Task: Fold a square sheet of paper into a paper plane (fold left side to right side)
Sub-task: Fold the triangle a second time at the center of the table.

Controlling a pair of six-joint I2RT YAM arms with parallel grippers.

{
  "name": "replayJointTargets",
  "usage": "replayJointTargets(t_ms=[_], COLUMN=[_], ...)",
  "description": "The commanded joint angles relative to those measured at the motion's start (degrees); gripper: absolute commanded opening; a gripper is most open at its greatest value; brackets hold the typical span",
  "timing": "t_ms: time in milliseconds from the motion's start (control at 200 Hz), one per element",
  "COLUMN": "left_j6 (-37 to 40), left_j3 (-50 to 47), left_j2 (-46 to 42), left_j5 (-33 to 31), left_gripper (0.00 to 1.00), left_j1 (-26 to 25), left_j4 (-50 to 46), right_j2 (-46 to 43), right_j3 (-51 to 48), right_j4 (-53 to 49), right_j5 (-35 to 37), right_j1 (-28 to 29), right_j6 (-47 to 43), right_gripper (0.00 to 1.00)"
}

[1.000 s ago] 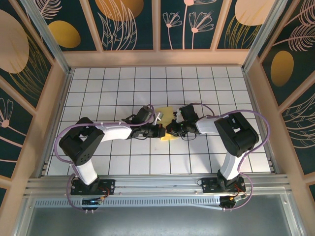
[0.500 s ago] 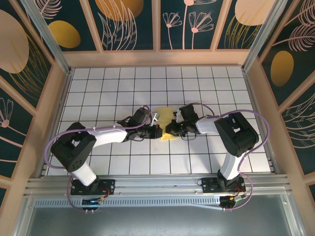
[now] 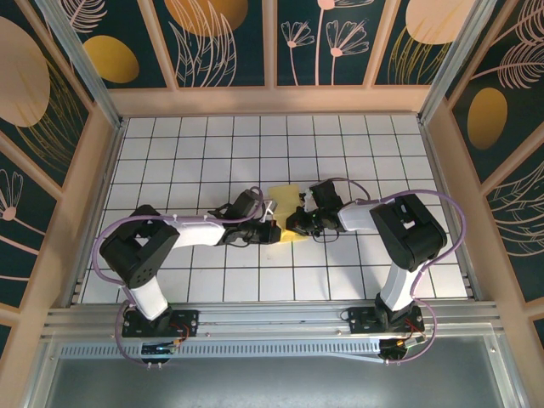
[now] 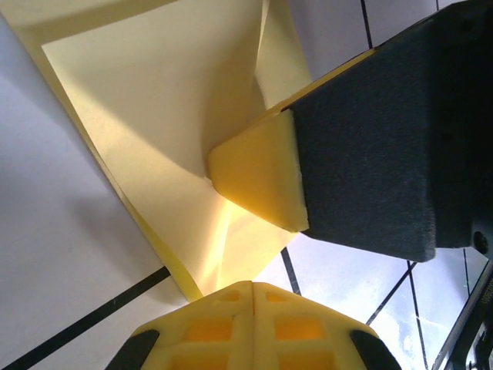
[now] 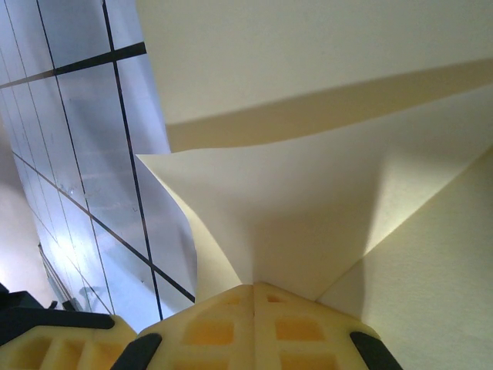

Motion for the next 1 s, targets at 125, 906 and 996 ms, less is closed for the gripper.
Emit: replayJointTargets(t_ms=[125,906,996], left_j6=[-0.1,0.3,0.2], left_j3=[1.3,0.1,0.0], left_j2=[2.1,2.9,3.0], left_j5=[1.1,0.6,0.5], left_gripper=[0.04,0.03,0.03], left_j1=[0.0,0.0,0.0], left_j4=[1.4,1.0,0.9], right_j2=[3.6,4.2,4.2], right_j3=[-1.3,-0.9,-0.8], right_j4=[-5.6,-5.8,-6.0], right_j5=[5.2,5.3,5.5], right_j1=[0.4,0.4,0.4], right_j6=[-0.8,-0.8,-1.0], right_gripper=[0.0,0.0,0.0])
